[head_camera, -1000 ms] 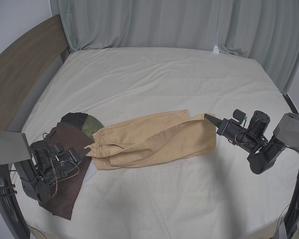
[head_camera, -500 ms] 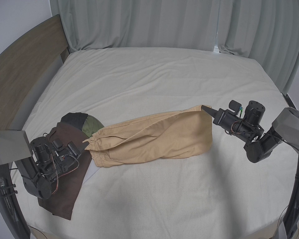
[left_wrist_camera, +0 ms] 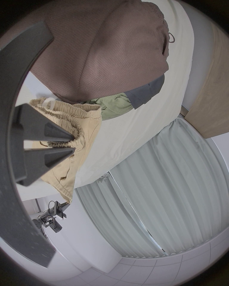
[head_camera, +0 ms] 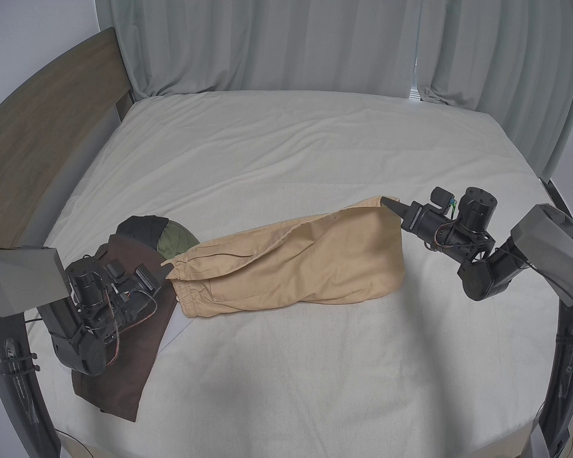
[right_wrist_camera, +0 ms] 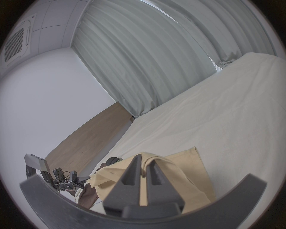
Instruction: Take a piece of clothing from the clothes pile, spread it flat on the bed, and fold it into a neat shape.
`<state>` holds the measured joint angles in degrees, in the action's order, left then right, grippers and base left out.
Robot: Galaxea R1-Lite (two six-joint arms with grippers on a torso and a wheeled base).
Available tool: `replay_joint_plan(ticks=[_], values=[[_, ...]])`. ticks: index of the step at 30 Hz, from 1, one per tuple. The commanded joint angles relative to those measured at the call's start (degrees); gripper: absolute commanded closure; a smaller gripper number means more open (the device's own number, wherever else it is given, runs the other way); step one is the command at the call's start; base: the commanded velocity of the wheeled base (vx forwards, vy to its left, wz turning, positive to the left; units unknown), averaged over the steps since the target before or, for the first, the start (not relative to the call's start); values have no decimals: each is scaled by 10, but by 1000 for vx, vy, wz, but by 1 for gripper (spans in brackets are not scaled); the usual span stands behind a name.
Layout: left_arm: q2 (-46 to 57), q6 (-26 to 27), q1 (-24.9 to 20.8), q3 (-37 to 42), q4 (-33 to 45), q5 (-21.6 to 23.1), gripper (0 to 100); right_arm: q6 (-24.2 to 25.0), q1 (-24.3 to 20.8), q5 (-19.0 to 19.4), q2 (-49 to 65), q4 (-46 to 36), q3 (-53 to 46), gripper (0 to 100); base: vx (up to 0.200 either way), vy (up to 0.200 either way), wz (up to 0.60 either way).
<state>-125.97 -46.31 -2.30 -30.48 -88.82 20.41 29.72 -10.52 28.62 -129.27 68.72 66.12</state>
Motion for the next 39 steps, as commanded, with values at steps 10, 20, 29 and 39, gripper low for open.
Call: replay_joint_plan(ticks=[10,20,29,39], values=[[-53,-4,-1,-57,0,-5,100,2,7,-4,-58,-38,76,100,0,0,0],[-63,-5,4,-79,0,-5,100,2,8,-6,-82,-90,145,100,0,0,0],[-96,-6,14,-117,1,-12,100,2,9,-8,-112,-112,190,100,0,0,0],[-103,-6,14,-128,0,-12,100,1,9,-9,-120,-115,198,100,0,0,0]])
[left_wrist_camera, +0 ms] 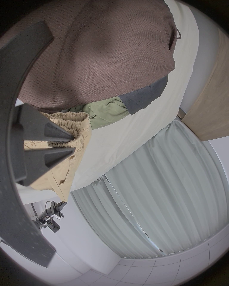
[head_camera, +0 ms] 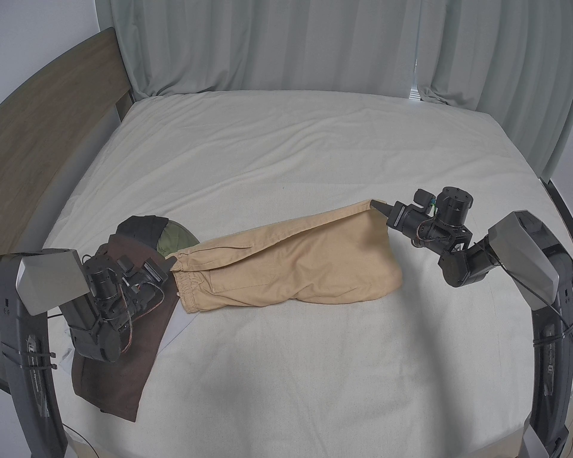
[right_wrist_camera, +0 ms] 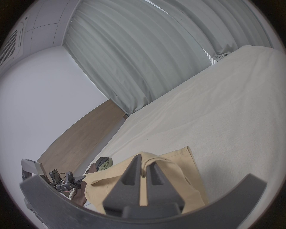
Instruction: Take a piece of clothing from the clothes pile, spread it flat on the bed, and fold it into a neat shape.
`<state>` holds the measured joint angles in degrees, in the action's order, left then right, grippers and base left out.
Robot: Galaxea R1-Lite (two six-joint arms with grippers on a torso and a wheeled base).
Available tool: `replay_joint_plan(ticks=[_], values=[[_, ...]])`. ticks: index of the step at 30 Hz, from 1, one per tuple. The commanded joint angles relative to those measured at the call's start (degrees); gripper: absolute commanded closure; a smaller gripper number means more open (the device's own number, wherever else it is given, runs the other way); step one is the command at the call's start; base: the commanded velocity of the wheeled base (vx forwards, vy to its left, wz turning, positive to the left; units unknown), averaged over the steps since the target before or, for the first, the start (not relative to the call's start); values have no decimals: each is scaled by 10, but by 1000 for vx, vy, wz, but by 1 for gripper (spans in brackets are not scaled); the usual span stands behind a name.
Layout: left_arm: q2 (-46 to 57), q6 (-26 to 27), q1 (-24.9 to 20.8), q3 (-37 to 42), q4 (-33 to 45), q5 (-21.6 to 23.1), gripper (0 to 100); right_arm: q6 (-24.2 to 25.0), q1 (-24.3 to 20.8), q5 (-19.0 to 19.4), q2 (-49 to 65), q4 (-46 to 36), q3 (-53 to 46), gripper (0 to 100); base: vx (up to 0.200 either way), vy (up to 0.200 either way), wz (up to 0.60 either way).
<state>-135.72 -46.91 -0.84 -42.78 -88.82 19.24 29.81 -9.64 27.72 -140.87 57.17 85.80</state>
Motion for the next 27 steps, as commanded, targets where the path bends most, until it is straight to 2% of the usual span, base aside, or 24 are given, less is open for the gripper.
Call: replay_joint_plan(ticks=[1,9,10,12,13,19,27], values=[[-5,0,0,-5,0,-1,100,0,0,1,-4,0,2,100,0,0,0],[-5,-1,1,-11,0,0,100,0,0,1,-13,1,17,100,0,0,0],[-5,-1,0,-12,0,0,100,0,0,1,-18,1,24,0,0,0,0],[-5,-2,0,-13,1,0,100,0,-1,1,-19,0,32,0,0,0,0],[-6,-2,1,-14,1,0,0,0,-1,1,-21,0,37,0,0,0,0],[-12,-31,13,-47,0,-2,0,0,-4,-16,-33,-2,51,0,0,0,0],[10,-34,22,-27,1,-1,0,-2,-4,-19,-8,11,4,0,0,0,0]])
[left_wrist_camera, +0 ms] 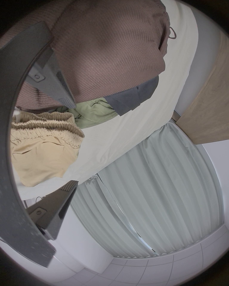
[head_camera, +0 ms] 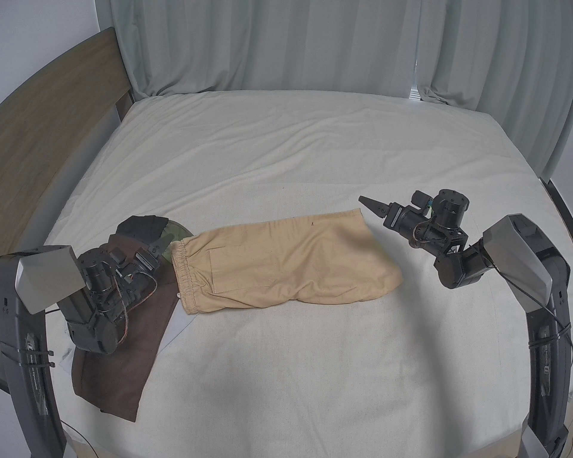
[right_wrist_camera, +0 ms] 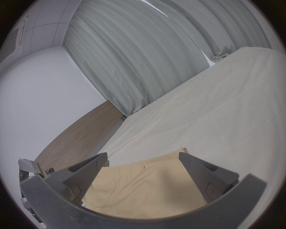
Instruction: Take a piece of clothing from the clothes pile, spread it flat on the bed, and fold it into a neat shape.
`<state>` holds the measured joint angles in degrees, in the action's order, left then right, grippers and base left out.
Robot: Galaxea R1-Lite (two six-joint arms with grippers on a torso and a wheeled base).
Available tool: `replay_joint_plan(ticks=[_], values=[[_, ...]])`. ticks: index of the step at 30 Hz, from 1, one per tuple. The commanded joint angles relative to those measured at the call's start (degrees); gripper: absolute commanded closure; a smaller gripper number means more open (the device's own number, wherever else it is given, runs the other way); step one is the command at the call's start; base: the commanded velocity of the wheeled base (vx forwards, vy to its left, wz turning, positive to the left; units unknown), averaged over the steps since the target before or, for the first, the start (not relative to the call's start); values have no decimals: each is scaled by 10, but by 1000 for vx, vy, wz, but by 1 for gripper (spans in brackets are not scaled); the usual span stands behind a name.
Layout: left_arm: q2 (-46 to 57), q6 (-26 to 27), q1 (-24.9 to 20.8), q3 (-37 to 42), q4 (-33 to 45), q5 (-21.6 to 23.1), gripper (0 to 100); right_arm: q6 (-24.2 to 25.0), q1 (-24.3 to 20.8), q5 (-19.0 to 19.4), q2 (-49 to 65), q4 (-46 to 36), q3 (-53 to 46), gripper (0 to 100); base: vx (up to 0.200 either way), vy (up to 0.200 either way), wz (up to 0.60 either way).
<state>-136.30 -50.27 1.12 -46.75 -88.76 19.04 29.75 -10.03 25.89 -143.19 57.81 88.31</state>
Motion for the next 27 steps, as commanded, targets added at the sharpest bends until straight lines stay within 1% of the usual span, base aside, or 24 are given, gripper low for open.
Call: replay_joint_plan(ticks=[1,5,6,11,14,18,21,24,25,26,27], values=[[23,0,2,20,0,1,0,-1,-1,-1,20,6,-31,0,0,0,0],[53,4,-2,51,-1,6,0,-1,-4,-1,57,9,-97,0,0,0,0],[54,4,-2,53,-1,6,0,-1,-4,-1,59,10,-102,0,0,0,0],[85,5,1,74,-1,9,0,0,-12,-1,87,44,-167,0,0,0,0],[105,7,1,100,-1,26,0,0,-15,-1,111,61,-210,0,0,0,0],[126,38,-2,126,-1,59,0,3,-15,1,133,82,-261,0,0,0,0],[128,56,-3,134,-1,64,0,13,-12,1,132,106,-285,0,0,0,0],[126,72,-4,145,-1,72,0,40,-15,2,128,176,-336,0,0,0,0],[126,72,-4,145,-1,72,0,40,-15,2,128,176,-336,0,0,0,0],[126,89,-4,151,-1,80,0,62,-15,2,128,231,-372,0,0,0,0],[126,97,-3,152,-1,82,0,69,-15,2,127,249,-381,0,0,0,0]])
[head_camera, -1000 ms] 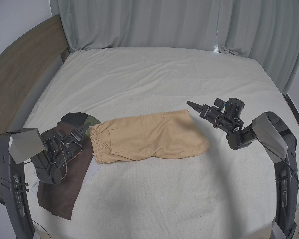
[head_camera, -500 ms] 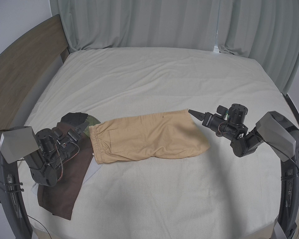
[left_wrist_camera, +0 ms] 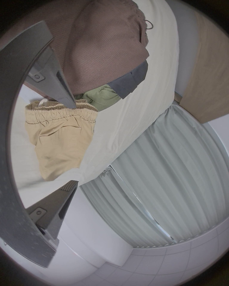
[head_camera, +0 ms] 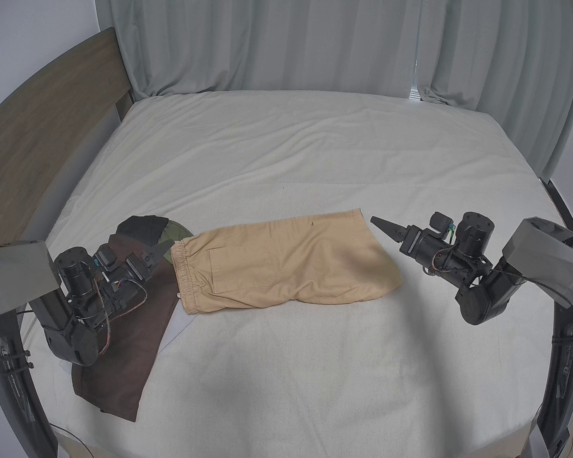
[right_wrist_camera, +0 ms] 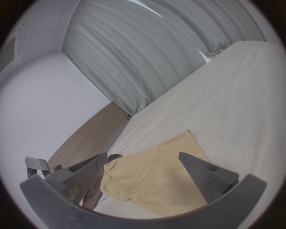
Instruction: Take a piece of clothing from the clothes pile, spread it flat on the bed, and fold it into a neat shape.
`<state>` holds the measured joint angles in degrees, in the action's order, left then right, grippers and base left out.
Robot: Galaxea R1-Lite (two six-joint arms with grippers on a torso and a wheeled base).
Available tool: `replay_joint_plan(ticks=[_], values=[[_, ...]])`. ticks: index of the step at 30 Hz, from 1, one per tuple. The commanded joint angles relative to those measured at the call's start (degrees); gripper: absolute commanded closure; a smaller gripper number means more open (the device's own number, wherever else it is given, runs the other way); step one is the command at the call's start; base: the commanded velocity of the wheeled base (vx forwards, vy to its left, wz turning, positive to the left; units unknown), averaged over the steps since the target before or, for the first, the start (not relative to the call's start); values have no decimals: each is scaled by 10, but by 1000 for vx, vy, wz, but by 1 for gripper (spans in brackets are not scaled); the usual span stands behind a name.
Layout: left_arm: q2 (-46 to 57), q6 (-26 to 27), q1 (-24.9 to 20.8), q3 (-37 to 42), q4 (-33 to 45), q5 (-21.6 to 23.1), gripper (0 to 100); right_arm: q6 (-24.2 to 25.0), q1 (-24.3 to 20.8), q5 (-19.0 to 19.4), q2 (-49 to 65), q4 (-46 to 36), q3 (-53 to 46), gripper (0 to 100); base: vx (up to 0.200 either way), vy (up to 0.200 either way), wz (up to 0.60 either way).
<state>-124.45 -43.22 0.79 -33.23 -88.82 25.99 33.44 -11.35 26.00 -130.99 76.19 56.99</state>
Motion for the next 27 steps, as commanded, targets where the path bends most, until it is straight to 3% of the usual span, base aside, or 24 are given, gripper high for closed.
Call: replay_joint_plan(ticks=[1,7,17,27], values=[[8,38,-1,19,0,13,0,37,-1,1,4,80,-79,0,0,0,0],[9,101,5,33,0,15,0,47,5,3,-4,120,-144,0,0,0,0],[-3,283,10,49,0,13,0,46,-2,2,-11,121,-202,0,0,0,0],[-4,296,10,47,0,11,0,47,-18,-13,-59,121,-193,0,0,0,0]])
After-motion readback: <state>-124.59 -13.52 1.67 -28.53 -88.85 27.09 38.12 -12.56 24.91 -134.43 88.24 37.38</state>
